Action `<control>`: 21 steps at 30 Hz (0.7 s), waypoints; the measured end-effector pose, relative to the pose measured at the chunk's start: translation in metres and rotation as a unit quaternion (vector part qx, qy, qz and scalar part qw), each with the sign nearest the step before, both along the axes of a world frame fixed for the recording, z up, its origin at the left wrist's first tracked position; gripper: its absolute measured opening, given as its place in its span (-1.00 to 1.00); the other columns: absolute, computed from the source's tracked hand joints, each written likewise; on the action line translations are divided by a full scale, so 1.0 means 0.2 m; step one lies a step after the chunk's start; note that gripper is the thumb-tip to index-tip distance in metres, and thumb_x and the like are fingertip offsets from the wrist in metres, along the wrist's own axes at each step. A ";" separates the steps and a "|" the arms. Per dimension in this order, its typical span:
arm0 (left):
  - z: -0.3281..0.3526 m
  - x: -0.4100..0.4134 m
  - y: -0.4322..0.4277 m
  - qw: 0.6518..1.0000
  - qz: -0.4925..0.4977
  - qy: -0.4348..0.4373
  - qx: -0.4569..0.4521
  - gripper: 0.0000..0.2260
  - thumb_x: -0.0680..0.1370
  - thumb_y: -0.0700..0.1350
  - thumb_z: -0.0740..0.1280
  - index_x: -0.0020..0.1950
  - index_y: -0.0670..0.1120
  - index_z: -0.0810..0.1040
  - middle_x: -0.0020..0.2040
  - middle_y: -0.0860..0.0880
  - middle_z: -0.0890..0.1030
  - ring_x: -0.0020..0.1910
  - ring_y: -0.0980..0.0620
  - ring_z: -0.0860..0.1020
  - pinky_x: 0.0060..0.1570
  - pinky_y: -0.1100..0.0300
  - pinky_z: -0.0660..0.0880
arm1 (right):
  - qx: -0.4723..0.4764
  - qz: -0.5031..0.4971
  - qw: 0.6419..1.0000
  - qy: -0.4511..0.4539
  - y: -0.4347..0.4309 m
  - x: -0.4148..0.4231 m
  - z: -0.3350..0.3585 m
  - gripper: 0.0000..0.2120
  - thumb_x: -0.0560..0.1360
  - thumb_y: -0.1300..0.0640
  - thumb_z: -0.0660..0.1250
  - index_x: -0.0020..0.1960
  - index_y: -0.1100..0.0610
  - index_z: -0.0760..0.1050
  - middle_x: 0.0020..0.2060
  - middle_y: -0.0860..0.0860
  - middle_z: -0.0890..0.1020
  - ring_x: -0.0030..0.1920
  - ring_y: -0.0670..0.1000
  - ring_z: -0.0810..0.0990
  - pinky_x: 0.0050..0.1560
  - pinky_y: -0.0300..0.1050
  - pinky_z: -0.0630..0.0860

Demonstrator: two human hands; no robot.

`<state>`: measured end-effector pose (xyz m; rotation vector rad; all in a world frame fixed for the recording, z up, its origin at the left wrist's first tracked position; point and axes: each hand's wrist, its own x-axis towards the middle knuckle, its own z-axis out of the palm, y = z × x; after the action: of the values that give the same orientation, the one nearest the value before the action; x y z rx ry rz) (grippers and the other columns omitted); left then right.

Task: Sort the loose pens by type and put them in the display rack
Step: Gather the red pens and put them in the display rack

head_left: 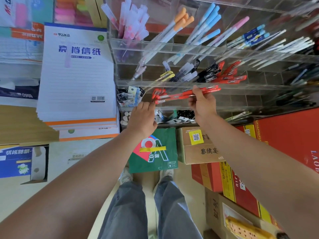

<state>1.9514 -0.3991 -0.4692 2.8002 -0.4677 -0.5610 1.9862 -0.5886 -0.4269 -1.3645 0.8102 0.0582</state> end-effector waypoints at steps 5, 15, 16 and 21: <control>-0.01 -0.01 0.05 1.000 -0.009 -0.004 -0.029 -0.46 0.53 -0.10 0.31 0.48 -0.14 0.23 0.39 -0.10 0.31 0.39 -0.10 0.28 0.30 0.01 0.31 | -0.019 -0.007 1.000 -0.018 0.15 0.01 -0.04 -0.86 0.54 0.15 0.35 -0.15 0.13 0.44 -0.40 -0.01 0.55 -0.43 -0.07 0.49 -0.34 -0.19 0.51; -0.03 -0.02 0.09 0.999 -0.020 -0.001 -0.049 -0.44 0.50 -0.14 0.31 0.48 -0.15 0.25 0.41 -0.11 0.30 0.37 -0.11 0.31 0.22 -0.02 0.42 | -0.223 0.205 0.953 0.021 0.36 0.02 -0.20 -0.88 0.46 0.12 0.43 -0.06 0.14 0.57 -0.12 0.10 0.68 -0.09 0.06 0.66 0.07 0.09 0.58; -0.04 -0.01 0.10 0.998 -0.020 -0.003 -0.052 -0.44 0.50 -0.15 0.31 0.48 -0.14 0.26 0.41 -0.10 0.30 0.37 -0.11 0.32 0.23 -0.01 0.42 | -0.227 0.204 0.952 0.032 0.36 0.02 -0.20 -0.83 0.45 0.10 0.44 -0.02 0.16 0.58 -0.10 0.09 0.68 -0.08 0.05 0.66 0.09 0.09 0.58; -0.04 -0.01 0.12 0.998 -0.028 -0.005 -0.055 -0.42 0.52 -0.15 0.28 0.52 -0.16 0.19 0.46 -0.10 0.26 0.44 -0.08 0.25 0.29 0.05 0.32 | -0.215 0.185 0.958 0.033 0.33 0.01 -0.21 -0.87 0.42 0.09 0.48 -0.08 0.07 0.58 -0.19 0.04 0.70 -0.15 0.03 0.69 0.02 0.06 0.62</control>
<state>1.9490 -0.3752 -0.4772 2.6931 -0.5637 -0.5178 1.9882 -0.5233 -0.4684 -1.9257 0.6316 0.2326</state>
